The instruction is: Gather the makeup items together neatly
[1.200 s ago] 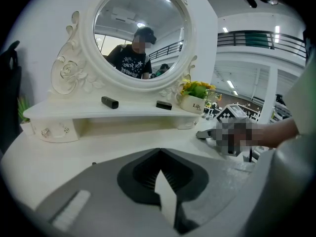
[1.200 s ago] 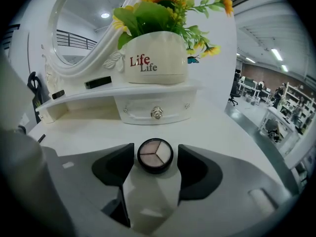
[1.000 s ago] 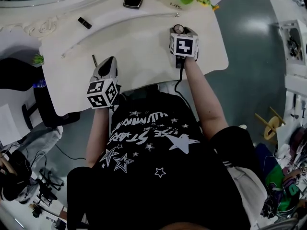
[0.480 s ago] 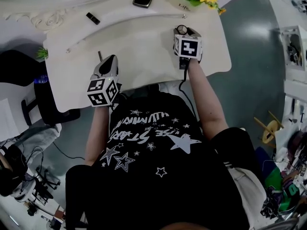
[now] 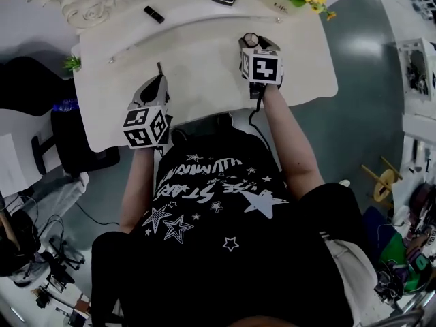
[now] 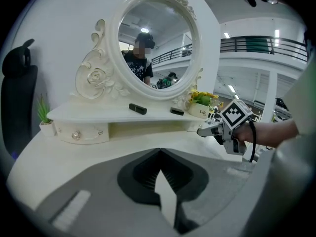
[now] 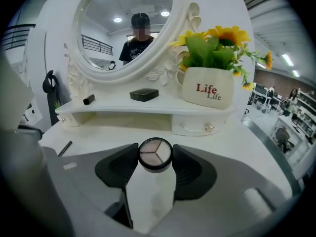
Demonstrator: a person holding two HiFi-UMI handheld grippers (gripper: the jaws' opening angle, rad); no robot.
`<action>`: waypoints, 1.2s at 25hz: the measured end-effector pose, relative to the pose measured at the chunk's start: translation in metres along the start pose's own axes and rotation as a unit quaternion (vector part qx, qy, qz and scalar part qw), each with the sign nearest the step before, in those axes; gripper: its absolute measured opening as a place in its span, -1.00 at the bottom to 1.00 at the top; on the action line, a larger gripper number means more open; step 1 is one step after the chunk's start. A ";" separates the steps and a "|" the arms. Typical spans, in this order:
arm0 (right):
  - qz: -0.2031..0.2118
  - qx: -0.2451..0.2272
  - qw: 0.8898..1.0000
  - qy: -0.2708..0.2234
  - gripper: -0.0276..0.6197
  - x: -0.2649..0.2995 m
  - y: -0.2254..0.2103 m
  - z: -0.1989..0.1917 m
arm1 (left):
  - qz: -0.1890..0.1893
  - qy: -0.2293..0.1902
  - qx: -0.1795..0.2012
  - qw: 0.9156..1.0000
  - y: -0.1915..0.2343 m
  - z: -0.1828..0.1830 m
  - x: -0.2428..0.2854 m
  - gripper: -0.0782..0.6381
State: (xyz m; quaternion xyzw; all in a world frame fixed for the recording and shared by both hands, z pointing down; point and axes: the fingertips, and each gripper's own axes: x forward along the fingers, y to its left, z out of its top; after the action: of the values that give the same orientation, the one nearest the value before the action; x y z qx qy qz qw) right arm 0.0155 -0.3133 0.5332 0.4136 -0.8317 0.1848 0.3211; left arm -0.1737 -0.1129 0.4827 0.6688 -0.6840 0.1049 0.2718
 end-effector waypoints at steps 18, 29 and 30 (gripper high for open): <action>0.048 -0.032 0.998 0.013 -0.15 -0.020 0.163 -0.021 | -0.004 0.000 -0.005 1.000 0.081 -0.022 -0.076 -0.78; 0.053 -0.055 0.997 0.033 -0.15 -0.013 0.212 -0.051 | -0.013 0.007 -0.003 1.000 0.107 -0.039 -0.097 -0.78; 0.054 -0.056 0.996 0.036 -0.15 -0.012 0.214 -0.054 | -0.014 0.007 -0.003 1.000 0.107 -0.040 -0.098 -0.78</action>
State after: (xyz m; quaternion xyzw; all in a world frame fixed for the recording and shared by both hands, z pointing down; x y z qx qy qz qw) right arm -0.1310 -0.1492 0.5552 0.3427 -0.8495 0.1695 0.3637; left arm -0.2728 0.0007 0.4892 0.6767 -0.6732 0.1038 0.2795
